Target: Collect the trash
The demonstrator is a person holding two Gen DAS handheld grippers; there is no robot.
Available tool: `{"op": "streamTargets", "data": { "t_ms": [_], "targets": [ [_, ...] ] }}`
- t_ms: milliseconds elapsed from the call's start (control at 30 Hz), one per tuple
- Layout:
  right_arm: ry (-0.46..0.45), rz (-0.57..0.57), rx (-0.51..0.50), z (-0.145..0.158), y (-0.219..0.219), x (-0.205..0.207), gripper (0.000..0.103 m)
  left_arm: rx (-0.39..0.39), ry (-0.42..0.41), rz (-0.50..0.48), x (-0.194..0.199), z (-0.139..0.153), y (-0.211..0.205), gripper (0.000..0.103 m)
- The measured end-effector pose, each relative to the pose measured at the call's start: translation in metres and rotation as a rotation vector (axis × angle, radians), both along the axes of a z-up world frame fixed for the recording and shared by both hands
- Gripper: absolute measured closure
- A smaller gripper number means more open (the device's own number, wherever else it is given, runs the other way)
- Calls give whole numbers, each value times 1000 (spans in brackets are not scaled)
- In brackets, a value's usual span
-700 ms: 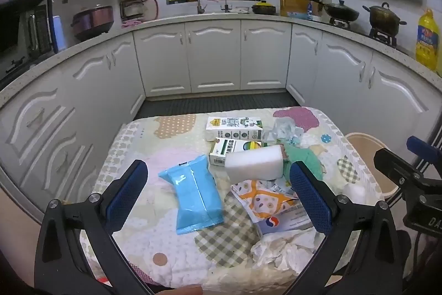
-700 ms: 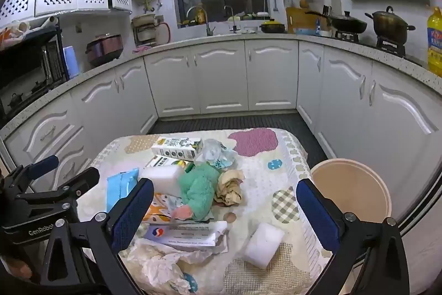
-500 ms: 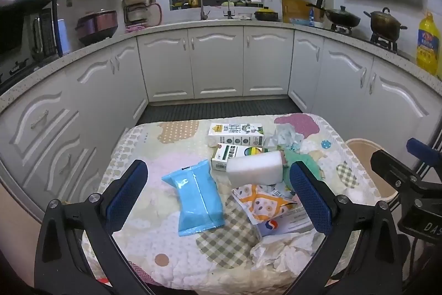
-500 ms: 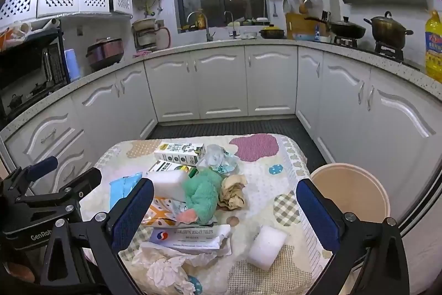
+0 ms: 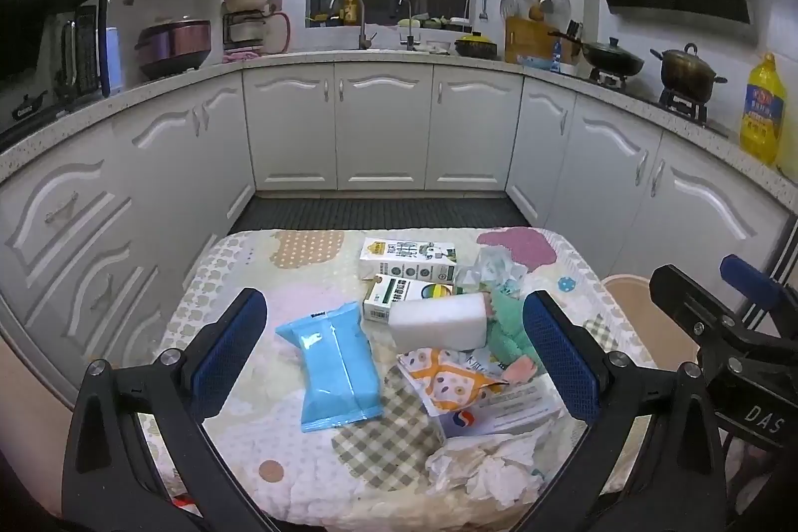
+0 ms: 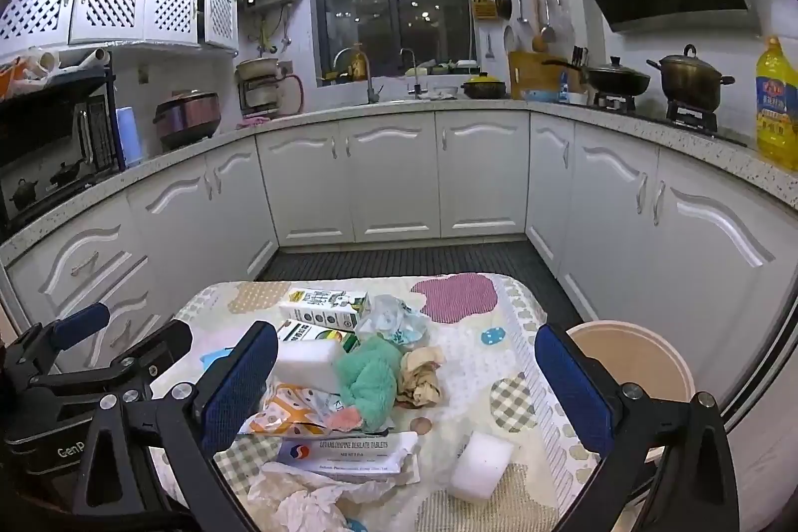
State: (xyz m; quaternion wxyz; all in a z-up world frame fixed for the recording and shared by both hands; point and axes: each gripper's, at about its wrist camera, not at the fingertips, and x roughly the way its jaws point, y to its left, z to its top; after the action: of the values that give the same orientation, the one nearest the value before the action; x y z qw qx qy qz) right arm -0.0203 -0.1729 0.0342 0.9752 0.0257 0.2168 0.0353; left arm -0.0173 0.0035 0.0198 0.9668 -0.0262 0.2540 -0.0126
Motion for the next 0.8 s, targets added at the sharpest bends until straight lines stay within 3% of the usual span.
{"op": "streamTargets", "data": {
  "t_ms": [800],
  "targets": [
    [-21, -24, -2, 4, -5, -1, 1, 9, -49, 26, -5, 6, 1, 1]
  ]
}}
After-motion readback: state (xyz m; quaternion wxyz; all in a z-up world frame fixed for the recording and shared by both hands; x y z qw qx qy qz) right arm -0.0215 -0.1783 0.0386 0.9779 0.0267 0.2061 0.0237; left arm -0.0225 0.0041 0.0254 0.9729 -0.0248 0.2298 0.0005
